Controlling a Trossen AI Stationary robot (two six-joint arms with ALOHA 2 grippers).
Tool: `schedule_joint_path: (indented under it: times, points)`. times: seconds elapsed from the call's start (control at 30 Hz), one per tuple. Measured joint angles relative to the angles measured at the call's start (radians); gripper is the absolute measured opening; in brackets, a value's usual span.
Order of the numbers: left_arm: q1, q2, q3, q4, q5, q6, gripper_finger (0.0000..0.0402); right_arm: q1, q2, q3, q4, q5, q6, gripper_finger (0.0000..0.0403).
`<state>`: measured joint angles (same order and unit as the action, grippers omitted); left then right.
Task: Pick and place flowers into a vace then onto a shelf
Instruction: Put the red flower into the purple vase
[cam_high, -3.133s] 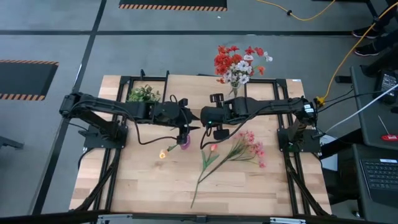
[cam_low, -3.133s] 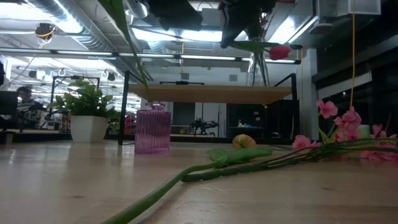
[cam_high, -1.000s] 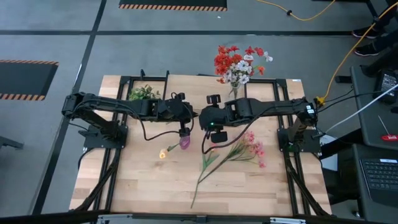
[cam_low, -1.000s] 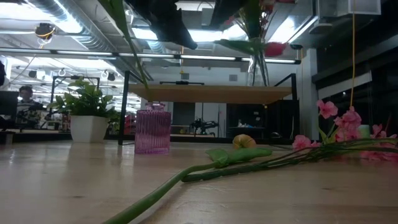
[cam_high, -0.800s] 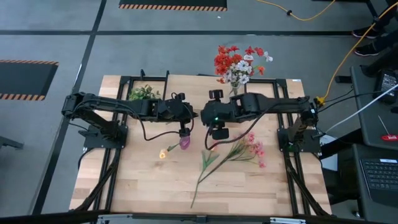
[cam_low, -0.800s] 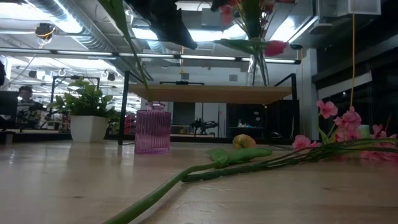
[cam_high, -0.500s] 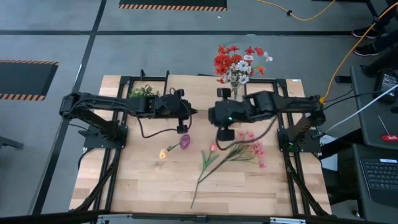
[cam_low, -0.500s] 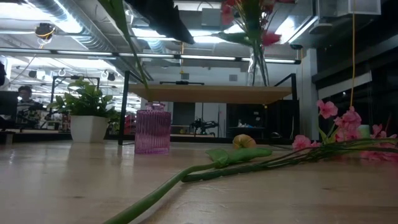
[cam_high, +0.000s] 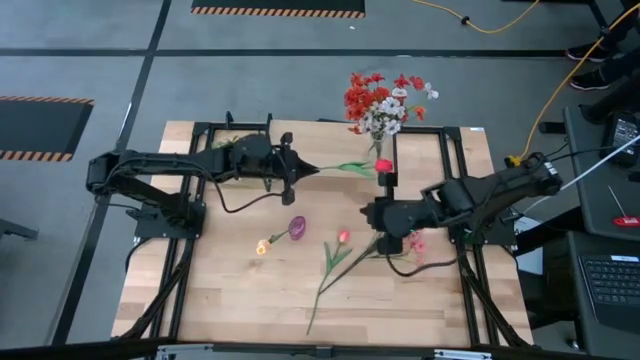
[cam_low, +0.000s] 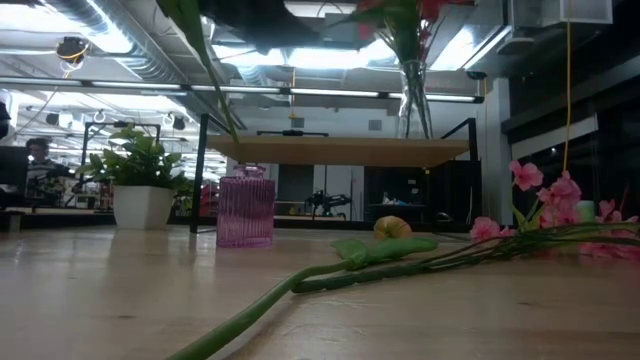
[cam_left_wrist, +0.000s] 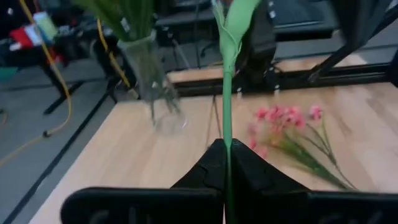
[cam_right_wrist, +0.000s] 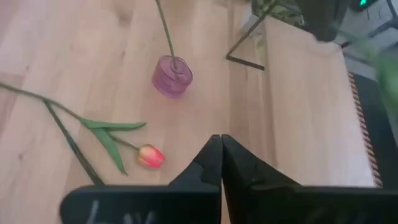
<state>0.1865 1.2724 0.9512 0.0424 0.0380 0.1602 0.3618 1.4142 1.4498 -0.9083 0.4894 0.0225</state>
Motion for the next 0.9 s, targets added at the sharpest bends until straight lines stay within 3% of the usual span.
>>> schedule_joint_path:
  times: [0.13, 0.27, 0.53, 0.73, 0.9]
  points:
    - [-0.043, 0.0, -0.006, 0.073, 0.006, 0.023, 0.0003, 0.027, -0.116, -0.215, 0.237, 0.0, -0.008, 0.0009]
    - [-0.09, 0.0, -0.096, 0.313, 0.039, 0.055, 0.0003, 0.049, -0.197, -0.429, 0.481, -0.001, -0.084, 0.0005]
    - [-0.116, -0.005, -0.213, 0.59, 0.112, 0.008, 0.0003, 0.032, -0.235, -0.741, 1.058, -0.007, -0.273, 0.0013]
    - [-0.134, -0.007, -0.212, 0.624, 0.116, 0.017, 0.0003, -0.022, -0.226, -0.862, 1.543, -0.154, -0.408, 0.0022]
    - [-0.135, 0.008, -0.211, 0.659, 0.114, 0.011, 0.0003, -0.086, -0.221, -0.891, 1.718, -0.315, -0.407, 0.0023]
